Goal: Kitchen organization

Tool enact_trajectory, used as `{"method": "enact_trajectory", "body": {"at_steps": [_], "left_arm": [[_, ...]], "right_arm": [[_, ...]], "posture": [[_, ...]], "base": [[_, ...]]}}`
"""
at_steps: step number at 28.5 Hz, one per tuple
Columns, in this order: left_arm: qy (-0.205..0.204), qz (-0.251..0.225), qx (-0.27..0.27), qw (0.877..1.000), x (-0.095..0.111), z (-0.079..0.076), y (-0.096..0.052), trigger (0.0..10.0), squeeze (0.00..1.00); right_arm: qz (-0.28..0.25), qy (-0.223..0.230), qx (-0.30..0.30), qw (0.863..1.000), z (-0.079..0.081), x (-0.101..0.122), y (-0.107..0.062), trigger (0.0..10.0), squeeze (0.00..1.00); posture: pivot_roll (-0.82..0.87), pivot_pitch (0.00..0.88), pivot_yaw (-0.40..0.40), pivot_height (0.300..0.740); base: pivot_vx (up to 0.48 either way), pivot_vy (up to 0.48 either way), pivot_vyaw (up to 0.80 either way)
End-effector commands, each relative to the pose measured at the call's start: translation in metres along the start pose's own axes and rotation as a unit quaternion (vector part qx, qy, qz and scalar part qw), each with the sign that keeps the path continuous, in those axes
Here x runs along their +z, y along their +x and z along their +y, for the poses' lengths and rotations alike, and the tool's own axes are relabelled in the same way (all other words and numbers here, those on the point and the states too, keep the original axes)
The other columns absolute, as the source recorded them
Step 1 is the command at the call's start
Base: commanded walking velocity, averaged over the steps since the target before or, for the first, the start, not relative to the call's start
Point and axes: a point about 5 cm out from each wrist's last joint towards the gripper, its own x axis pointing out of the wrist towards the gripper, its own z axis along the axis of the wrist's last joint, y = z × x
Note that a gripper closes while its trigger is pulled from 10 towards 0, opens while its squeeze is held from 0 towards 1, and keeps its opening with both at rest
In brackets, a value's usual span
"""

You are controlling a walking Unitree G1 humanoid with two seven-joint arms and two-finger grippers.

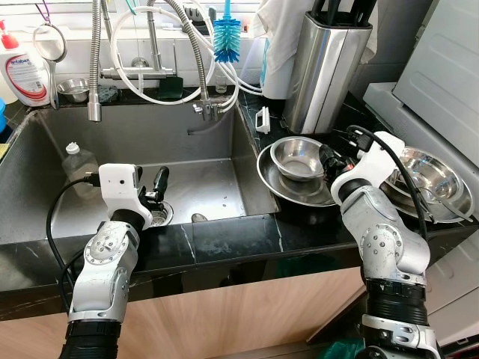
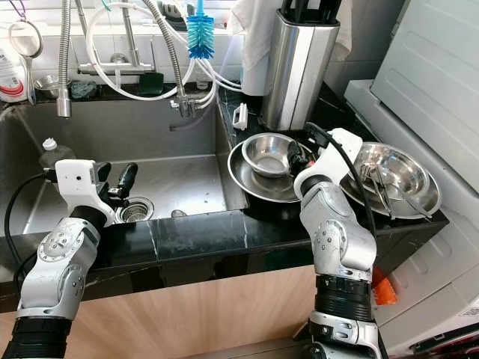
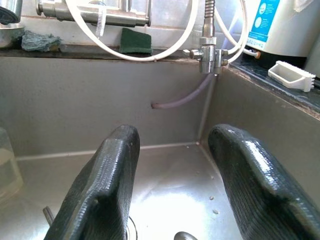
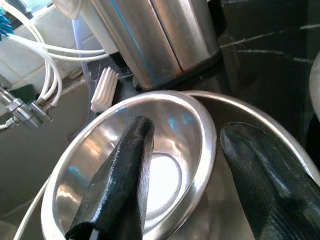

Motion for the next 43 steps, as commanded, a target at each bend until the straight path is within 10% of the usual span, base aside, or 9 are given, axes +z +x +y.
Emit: {"method": "enact_trajectory", "body": {"at_steps": [1, 43], "left_arm": [[-0.001, -0.008, -0.003, 1.0, 0.004, -0.001, -0.002, 10.0, 0.0], [-0.003, -0.008, -0.002, 1.0, 0.005, -0.001, -0.002, 10.0, 0.0]], "right_arm": [[-0.001, 0.01, -0.004, 1.0, -0.001, 0.005, 0.001, 10.0, 0.0], [0.079, 0.054, -0.002, 0.995, -0.001, -0.005, 0.005, 9.3, 0.0]], "posture": [[0.06, 0.009, -0.05, 0.74], [0.06, 0.007, -0.051, 0.74]], "base": [[0.0, 0.0, 0.0], [0.0, 0.0, 0.0]]}}
